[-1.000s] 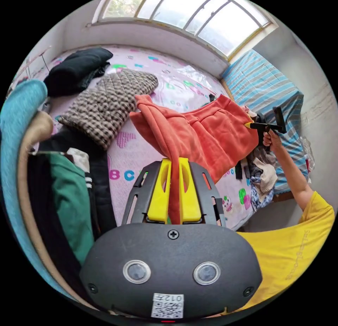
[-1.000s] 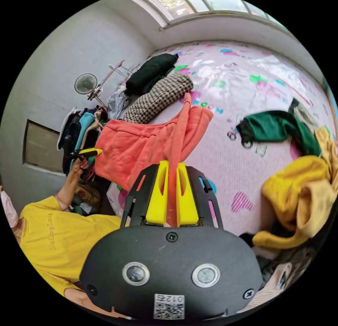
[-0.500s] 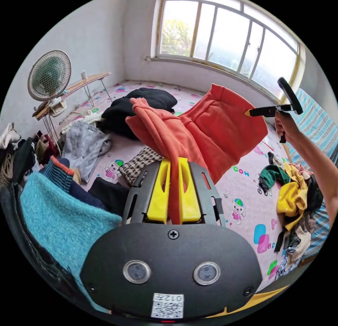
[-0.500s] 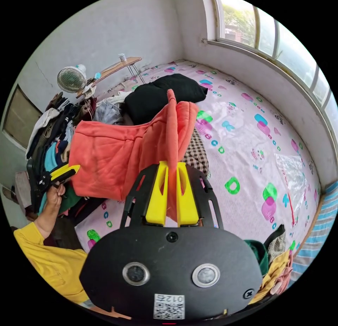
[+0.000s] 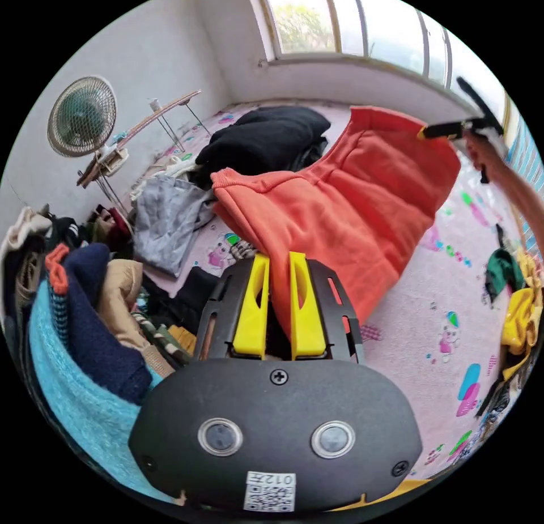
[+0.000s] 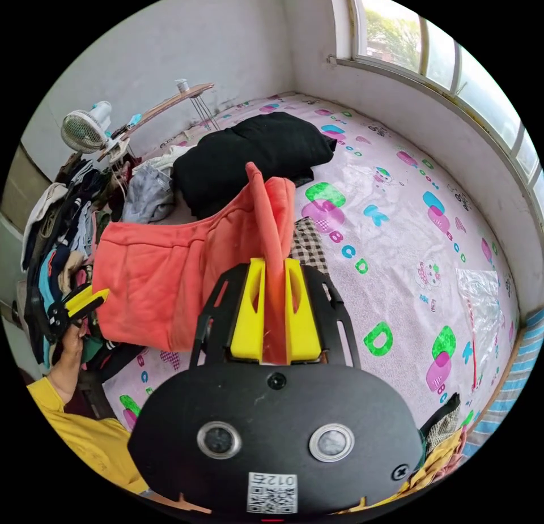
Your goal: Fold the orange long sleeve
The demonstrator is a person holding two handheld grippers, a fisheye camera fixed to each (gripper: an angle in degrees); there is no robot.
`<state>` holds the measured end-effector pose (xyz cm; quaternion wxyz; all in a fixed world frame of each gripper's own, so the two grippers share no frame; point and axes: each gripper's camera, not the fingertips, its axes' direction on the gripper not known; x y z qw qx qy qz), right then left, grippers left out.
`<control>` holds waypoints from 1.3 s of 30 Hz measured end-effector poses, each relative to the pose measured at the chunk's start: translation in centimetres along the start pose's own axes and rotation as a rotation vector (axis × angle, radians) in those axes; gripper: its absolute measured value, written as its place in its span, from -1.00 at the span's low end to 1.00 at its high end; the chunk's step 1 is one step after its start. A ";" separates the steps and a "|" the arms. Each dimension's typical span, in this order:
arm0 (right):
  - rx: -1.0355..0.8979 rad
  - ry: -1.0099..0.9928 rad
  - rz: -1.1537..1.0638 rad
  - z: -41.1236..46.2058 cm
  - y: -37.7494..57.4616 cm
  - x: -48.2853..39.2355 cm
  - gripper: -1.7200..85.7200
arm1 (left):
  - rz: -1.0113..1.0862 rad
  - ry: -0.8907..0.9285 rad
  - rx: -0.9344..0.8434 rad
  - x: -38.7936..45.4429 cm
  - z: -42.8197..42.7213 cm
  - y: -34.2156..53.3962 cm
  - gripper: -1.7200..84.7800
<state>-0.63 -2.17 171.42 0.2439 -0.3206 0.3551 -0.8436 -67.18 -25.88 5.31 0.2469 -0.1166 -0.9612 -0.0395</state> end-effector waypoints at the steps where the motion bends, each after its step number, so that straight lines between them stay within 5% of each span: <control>1: -0.019 0.060 0.031 0.8 0.0 0.3 -0.75 | 0.009 -0.103 0.037 1.2 -0.4 0.3 -0.87; 5: -0.028 0.198 0.170 1.9 2.2 2.6 -0.69 | -0.009 -0.328 0.164 3.7 -2.5 1.2 -0.92; 9: 0.125 0.054 0.187 1.0 6.9 3.4 -0.82 | 0.110 -0.099 0.243 6.7 -5.2 1.2 -0.95; 12: 0.169 -0.152 0.100 1.9 8.7 1.8 -0.89 | 0.162 0.031 0.142 8.7 -3.6 -0.1 -0.96; 18: -0.082 -0.058 0.112 7.6 10.2 -0.5 -0.94 | 0.219 0.043 -0.089 11.6 4.5 0.1 -0.96; 23: 0.135 -0.037 0.167 1.2 13.2 -0.6 -0.95 | 0.134 0.071 0.065 10.9 1.2 -0.9 -0.96; 32: 0.023 -0.029 0.114 -7.4 34.6 -7.2 -0.94 | 0.183 0.576 0.039 15.3 -2.6 2.9 -0.95; 39: -0.041 -0.097 0.469 -16.7 61.2 -10.2 -0.94 | 0.526 0.886 -0.196 28.7 -5.8 12.1 -0.95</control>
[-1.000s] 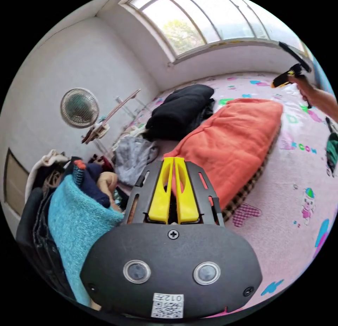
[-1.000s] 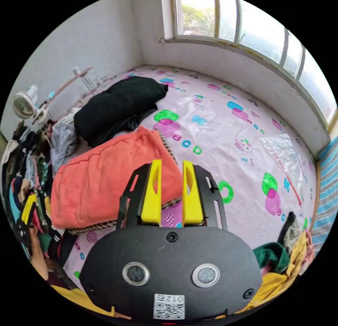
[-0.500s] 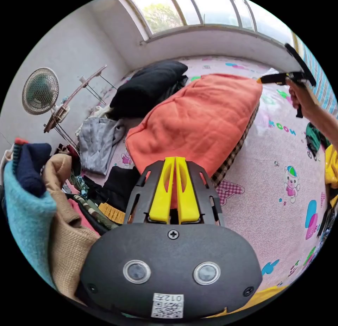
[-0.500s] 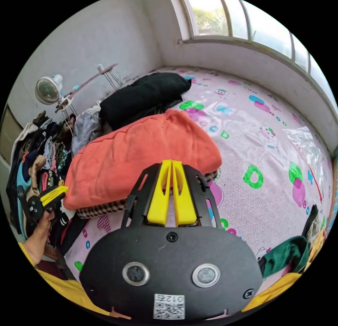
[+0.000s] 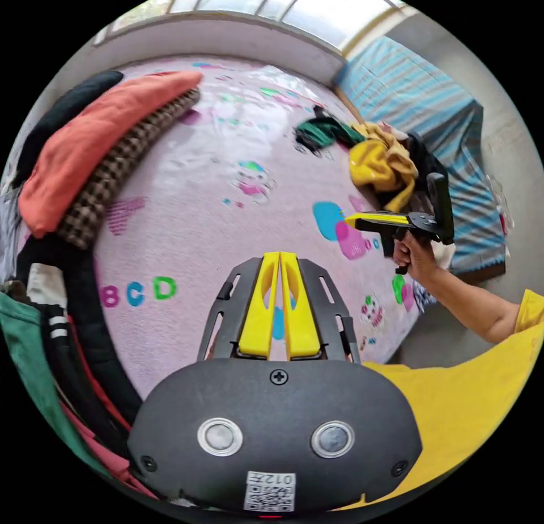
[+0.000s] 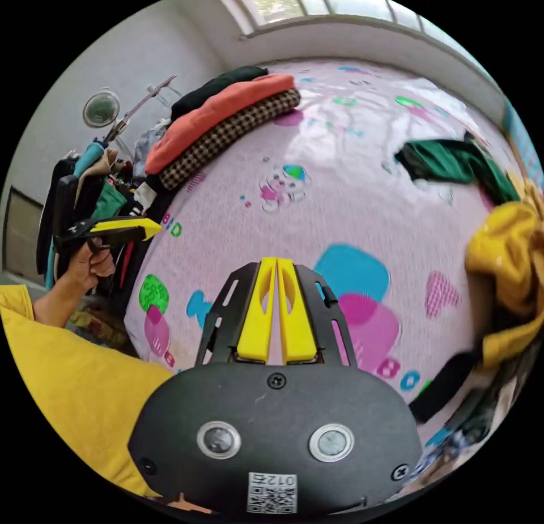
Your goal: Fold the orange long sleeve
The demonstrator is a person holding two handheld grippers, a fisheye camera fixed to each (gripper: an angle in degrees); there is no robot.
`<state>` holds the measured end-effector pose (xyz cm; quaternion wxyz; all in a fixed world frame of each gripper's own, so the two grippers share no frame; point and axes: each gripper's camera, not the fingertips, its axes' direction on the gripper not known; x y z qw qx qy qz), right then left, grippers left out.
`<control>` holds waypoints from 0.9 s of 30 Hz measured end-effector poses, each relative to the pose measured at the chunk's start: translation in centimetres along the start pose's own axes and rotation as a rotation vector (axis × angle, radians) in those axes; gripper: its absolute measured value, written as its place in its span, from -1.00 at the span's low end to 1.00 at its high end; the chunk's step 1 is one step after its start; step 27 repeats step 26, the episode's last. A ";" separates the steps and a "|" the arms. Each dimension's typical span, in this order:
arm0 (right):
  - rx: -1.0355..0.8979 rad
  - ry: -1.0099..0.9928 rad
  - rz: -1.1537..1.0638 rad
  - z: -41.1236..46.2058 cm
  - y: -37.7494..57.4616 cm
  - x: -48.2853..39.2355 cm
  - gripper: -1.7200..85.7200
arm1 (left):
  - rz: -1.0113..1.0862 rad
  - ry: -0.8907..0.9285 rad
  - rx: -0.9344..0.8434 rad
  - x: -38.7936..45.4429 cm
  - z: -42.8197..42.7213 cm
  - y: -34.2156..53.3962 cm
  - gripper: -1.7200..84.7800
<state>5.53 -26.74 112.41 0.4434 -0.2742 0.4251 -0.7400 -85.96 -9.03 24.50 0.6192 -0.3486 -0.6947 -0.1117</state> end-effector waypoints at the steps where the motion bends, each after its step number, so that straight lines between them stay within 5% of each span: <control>1: 0.006 0.010 0.073 -1.7 3.7 1.7 -0.94 | 0.025 0.055 -0.044 2.2 1.5 0.0 -0.95; 7: 0.200 0.030 0.372 -13.1 16.9 11.1 -0.94 | 0.207 0.149 -0.180 12.4 5.8 -1.3 -0.95; 13: 0.365 0.024 0.422 -22.2 21.6 17.5 -0.95 | 0.230 0.129 -0.200 18.7 7.6 -4.0 -0.95; 27: 0.364 -0.099 0.198 -29.2 12.8 26.4 -0.94 | 0.165 0.006 -0.193 23.0 11.3 -9.9 -0.95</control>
